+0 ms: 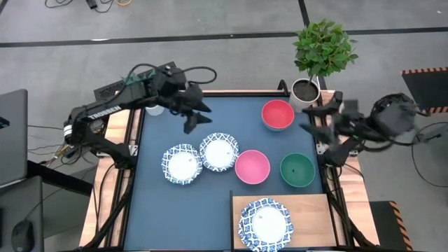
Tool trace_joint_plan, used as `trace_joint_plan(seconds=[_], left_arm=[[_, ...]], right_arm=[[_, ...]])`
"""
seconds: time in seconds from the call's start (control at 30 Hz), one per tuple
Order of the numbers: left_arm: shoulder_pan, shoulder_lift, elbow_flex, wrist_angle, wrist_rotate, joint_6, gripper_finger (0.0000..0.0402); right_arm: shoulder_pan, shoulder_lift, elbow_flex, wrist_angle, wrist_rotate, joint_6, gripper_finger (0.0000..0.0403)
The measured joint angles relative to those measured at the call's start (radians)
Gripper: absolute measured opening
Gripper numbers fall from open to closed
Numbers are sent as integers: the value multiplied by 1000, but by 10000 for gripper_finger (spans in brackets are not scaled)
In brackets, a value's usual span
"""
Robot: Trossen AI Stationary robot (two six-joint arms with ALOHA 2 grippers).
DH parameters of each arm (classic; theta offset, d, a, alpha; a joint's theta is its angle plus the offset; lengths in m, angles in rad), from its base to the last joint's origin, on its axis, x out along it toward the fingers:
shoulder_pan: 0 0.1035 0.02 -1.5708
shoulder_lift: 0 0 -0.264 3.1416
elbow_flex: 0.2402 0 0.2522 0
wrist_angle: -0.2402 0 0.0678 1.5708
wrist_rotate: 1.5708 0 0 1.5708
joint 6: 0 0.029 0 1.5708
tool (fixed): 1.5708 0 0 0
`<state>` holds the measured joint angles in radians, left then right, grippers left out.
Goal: Place and stack bowls onto a shelf
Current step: Stack the white patterned bowl on the white patterned bowl on the shelf
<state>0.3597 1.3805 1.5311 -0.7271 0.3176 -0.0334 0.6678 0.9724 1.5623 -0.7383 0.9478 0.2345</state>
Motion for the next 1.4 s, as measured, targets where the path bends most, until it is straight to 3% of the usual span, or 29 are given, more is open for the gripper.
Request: trace_joint_plan(seconds=[0.17, 0.33, 0.57, 0.93, 1.2, 1.4], left_arm=[[37, -35, 0, -208, -126, 39, 203], [46, -36, -2, -360, -151, 77, 203], [67, -54, -76, -367, -128, 128, 203], [179, -149, -246, -237, -18, 142, 203], [197, -164, -339, -199, -7, 126, 203], [196, -164, -396, -195, -7, 116, 203]], right_arm=[[-209, 19, 0, -165, -79, 184, 249], [-416, 93, 0, -186, -350, 208, 249], [-631, 260, 0, -162, -701, 144, 249], [-859, 556, 0, 69, -1254, -18, 249], [-965, 737, -1, 59, -1293, -77, 249], [-971, 866, -1, 33, -1290, -56, 249]])
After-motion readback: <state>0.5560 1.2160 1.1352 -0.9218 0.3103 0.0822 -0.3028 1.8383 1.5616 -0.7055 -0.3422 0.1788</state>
